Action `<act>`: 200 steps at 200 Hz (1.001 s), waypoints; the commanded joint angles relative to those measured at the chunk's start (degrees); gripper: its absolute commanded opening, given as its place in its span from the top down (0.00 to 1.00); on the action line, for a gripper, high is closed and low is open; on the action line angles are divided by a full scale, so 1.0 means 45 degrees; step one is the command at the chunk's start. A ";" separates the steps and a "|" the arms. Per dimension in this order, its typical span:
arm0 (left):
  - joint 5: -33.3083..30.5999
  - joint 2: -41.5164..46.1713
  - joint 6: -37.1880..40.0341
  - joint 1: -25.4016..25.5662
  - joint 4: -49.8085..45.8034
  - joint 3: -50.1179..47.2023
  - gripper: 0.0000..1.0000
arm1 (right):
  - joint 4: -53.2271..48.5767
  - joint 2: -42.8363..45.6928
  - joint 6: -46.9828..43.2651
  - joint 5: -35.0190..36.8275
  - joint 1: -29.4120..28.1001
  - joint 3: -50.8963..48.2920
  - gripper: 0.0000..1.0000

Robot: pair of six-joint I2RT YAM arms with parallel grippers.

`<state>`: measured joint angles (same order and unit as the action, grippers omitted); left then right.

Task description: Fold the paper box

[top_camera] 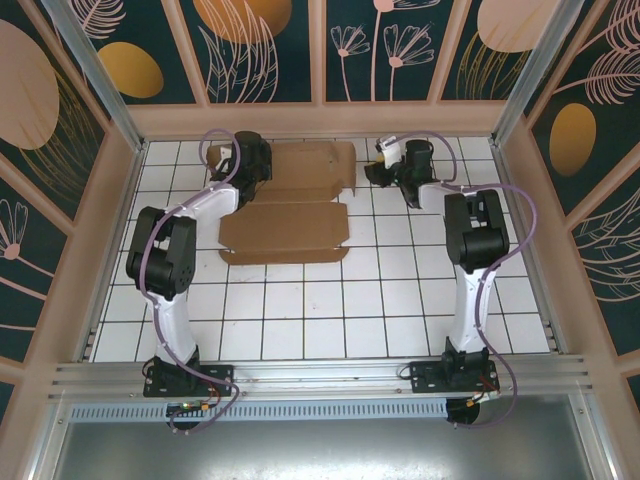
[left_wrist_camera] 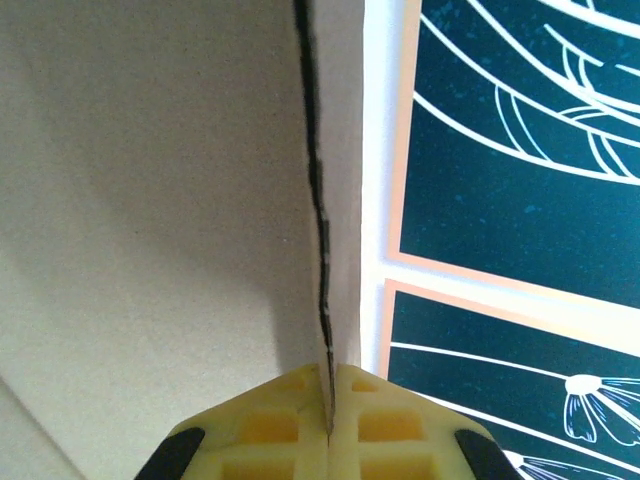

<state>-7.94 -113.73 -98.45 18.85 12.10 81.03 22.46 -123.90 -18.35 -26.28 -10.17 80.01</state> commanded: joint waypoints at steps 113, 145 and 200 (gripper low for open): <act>0.1250 -0.0884 -0.0455 -0.0216 -0.1267 0.0938 1.00 | 0.1471 -0.0587 0.0780 -0.6581 -0.0466 0.0034 0.52; 0.1405 -0.0724 -0.0409 -0.0216 -0.1089 0.0835 1.00 | 0.0891 -0.0615 0.0579 -0.6336 -0.0801 0.0199 0.51; 0.1688 -0.0215 0.0022 -0.0221 0.0307 -0.0021 1.00 | 0.2272 0.0109 0.1739 -0.6181 -0.0903 -0.1009 0.39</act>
<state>-2.79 -116.84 -99.63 18.00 9.85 83.46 29.02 -126.17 -13.47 -53.60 -14.09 78.11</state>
